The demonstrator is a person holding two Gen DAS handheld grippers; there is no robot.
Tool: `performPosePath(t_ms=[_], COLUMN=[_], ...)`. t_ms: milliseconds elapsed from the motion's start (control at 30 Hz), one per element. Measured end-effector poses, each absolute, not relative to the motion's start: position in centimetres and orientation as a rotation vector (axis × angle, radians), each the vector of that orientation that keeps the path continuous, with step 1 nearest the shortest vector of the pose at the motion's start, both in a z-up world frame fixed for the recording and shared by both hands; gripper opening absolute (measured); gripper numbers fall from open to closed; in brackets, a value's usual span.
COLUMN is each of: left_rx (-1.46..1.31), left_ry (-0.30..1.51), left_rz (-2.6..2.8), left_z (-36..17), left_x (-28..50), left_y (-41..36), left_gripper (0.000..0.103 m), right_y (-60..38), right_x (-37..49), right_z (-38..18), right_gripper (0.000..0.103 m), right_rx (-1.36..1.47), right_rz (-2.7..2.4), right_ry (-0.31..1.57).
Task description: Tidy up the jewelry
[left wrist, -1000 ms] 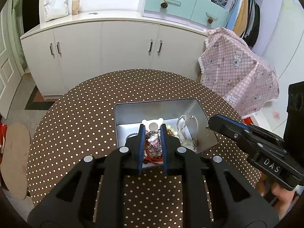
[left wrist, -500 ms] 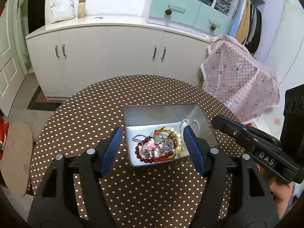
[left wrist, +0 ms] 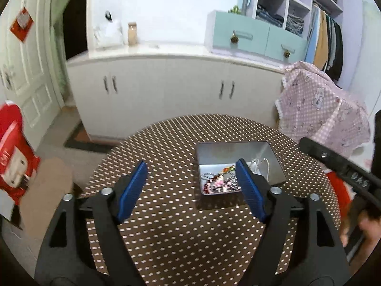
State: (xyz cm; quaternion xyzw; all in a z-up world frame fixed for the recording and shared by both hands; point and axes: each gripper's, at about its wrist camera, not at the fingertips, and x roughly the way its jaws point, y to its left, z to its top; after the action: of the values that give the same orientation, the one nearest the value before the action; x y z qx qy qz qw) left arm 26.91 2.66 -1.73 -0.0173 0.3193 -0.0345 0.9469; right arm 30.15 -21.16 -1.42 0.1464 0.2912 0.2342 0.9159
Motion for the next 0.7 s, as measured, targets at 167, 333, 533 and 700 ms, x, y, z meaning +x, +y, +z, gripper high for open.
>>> performPosePath(t_ms=[167,333,533,700], left_rx=[-0.026,0.000,0.047,0.036], left_ry=[0.561,0.468,0.352,0.276], left_rz=[-0.063,-0.057,-0.025,-0.024], left_z=[0.1,1.5,1.8,2.1], left_x=[22.4,17.9,12.1,8.0], left_y=[2.8,2.3,0.9,1.0], left_gripper=[0.086,0.090,0.092,0.095], right_y=[-20.9,-20.3,-19.7,-19.0], right_x=[25.3,19.4,12.5,9.0], right_z=[1.1,2.8,3.3,3.0], right_gripper=[0.051,0.076,0.092,0.093], right_rx=[0.191,0.080,0.032,-0.015], right_rz=[0.439,0.404,0.351,0.280], right_ry=[0.490,0.383,0.245,0.177])
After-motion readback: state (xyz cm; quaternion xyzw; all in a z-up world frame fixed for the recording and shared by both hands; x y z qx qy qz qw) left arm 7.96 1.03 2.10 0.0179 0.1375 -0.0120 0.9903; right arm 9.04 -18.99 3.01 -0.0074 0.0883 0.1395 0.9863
